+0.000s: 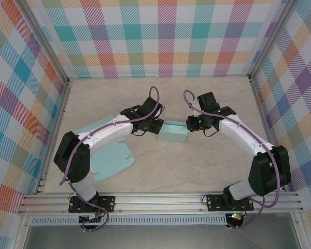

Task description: Fold the paper box

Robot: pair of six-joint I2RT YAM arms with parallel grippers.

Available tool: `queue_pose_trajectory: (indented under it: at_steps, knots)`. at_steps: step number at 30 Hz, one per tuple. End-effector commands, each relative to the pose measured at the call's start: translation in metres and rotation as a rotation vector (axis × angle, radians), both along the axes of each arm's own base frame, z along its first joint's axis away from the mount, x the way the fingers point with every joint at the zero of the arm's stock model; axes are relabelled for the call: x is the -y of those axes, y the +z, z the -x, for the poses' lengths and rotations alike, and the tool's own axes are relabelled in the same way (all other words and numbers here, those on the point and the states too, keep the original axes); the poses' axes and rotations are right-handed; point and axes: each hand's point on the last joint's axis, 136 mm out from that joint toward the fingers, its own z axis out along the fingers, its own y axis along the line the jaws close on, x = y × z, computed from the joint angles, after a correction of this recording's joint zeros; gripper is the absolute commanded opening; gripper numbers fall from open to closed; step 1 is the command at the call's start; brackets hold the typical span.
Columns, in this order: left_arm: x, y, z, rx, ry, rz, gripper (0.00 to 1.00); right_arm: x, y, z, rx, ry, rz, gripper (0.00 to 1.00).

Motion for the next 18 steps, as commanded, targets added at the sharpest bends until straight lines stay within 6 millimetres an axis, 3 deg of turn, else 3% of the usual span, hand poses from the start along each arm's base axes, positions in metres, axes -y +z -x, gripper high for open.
queue_pose_trajectory:
  at_steps: [1, 7, 18]
  knots:
    - [0.031, -0.002, 0.010, -0.049, -0.040, 0.117, 0.03, -0.023, 0.004, 0.010, -0.021, 0.021, -0.088, 0.13]
    - [0.039, -0.004, 0.014, -0.048, -0.046, 0.122, 0.03, -0.027, 0.006, 0.006, -0.041, -0.034, -0.123, 0.13]
    - [0.029, -0.018, 0.018, -0.051, -0.044, 0.051, 0.00, -0.035, 0.013, 0.001, -0.079, -0.111, -0.199, 0.14]
